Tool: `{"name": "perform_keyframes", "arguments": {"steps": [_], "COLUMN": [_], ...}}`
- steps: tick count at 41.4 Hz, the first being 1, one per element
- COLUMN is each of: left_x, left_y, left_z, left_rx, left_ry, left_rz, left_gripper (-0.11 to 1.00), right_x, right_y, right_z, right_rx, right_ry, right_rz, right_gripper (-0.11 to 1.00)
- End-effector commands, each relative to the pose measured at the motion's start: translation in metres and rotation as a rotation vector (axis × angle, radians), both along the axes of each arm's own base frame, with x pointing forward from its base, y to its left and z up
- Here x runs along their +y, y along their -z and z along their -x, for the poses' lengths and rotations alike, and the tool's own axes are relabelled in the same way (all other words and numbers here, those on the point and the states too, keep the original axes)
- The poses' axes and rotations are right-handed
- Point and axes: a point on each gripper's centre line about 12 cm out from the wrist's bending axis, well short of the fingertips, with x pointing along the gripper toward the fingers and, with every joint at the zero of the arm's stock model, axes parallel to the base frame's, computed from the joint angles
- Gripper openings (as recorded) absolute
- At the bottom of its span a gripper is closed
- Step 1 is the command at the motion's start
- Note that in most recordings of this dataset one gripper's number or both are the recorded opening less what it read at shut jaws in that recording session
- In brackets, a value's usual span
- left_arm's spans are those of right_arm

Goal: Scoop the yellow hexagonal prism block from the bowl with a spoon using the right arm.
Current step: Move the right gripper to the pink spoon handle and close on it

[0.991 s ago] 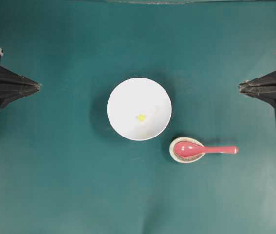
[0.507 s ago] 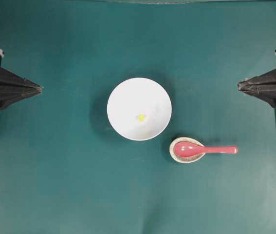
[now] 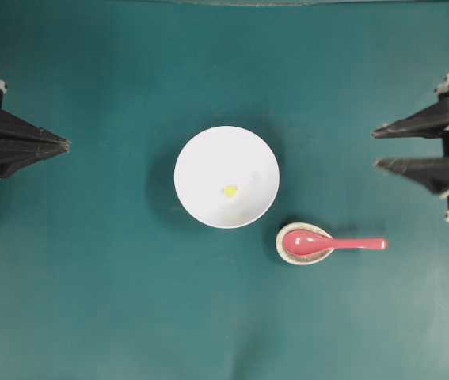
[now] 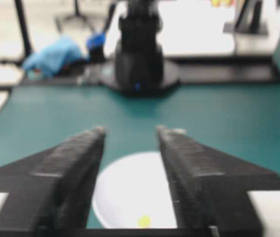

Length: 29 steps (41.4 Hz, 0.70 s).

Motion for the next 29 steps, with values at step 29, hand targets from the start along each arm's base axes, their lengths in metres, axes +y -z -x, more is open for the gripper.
{"name": "perform_keyframes", "arguments": {"steps": [29], "left_x": [0.000], "left_y": [-0.004], "left_z": [-0.003], "left_rx": [0.000], "left_ry": [0.001], "left_rz": [-0.006], "left_gripper": [0.01], "right_x": [0.056], "right_y": [0.143], "right_z": [-0.022], "right_rx": [0.134], "right_ry": [-0.102], "right_rz": [-0.105], "right_gripper": [0.55]}}
